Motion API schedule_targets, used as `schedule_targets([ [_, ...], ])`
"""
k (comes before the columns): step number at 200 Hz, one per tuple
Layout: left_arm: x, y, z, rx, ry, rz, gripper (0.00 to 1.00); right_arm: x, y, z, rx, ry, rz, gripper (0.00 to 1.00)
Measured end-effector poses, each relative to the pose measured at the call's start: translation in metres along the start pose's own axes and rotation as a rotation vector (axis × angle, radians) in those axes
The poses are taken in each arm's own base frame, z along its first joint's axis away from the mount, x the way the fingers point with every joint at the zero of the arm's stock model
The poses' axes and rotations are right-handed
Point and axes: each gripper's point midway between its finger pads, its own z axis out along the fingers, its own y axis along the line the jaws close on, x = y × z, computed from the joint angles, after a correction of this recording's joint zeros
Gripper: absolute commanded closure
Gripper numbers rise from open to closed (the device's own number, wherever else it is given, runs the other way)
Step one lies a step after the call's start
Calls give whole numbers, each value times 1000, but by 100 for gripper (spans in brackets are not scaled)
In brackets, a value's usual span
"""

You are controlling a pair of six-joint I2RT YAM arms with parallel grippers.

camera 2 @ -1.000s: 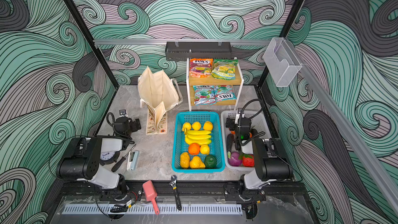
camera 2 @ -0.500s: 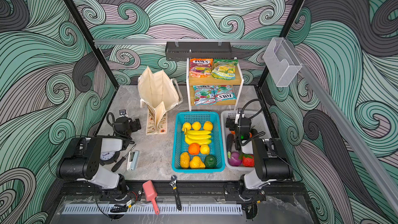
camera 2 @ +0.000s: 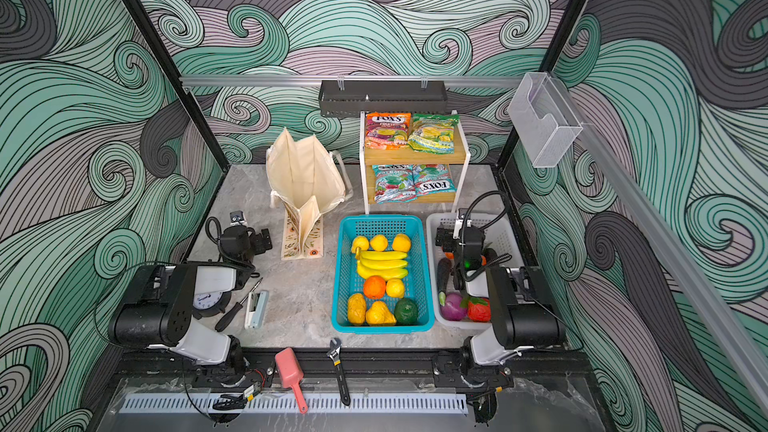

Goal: Place the food into the grocery bag and tie it

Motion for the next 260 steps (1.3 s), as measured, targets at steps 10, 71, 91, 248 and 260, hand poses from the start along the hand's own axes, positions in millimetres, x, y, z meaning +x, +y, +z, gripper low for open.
schedule_targets([
  [10,0,0,0,0,0,0,2,0,0,0,0,0,0,1],
  [71,0,0,0,0,-1,0,1,0,0,0,0,0,0,1],
  [91,0,0,0,0,-1,0,1,0,0,0,0,0,0,1],
  [248,-113,34,-97,-36,-202,-527,1,-114,1,-74,-83,-107,230,1],
  [260,-123,35,-107,-24,-199,-590,2,-127,1,-91,-103,-144,294,1],
])
